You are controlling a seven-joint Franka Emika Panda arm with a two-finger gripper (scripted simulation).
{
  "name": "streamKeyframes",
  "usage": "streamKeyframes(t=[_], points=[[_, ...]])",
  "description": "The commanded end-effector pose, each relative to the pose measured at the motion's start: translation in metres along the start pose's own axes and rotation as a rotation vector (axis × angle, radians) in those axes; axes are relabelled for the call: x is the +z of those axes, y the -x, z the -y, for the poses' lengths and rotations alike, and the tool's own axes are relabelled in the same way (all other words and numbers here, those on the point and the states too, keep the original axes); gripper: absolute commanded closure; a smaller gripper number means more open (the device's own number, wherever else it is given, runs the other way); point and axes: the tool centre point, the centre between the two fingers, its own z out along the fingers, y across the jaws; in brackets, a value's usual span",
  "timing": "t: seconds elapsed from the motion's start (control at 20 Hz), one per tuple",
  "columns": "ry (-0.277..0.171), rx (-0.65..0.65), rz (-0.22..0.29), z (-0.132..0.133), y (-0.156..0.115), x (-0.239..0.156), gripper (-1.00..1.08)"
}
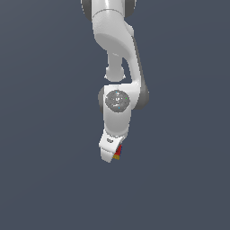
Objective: Pick up the object and move it to a goal position.
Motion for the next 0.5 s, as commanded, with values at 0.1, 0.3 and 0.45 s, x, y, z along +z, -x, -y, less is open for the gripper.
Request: streamKeyframes(t=[0.1, 0.3, 0.45], points=[[0.0, -0.085, -0.003, -0.0046, -0.0002, 0.0059, -0.92], [0.0, -0.134, -0.005, -0.0073, -0.0002, 0.0094, -0.92], [0.0, -0.157, -0.006, -0.0085, -0.0002, 0.011, -0.92]])
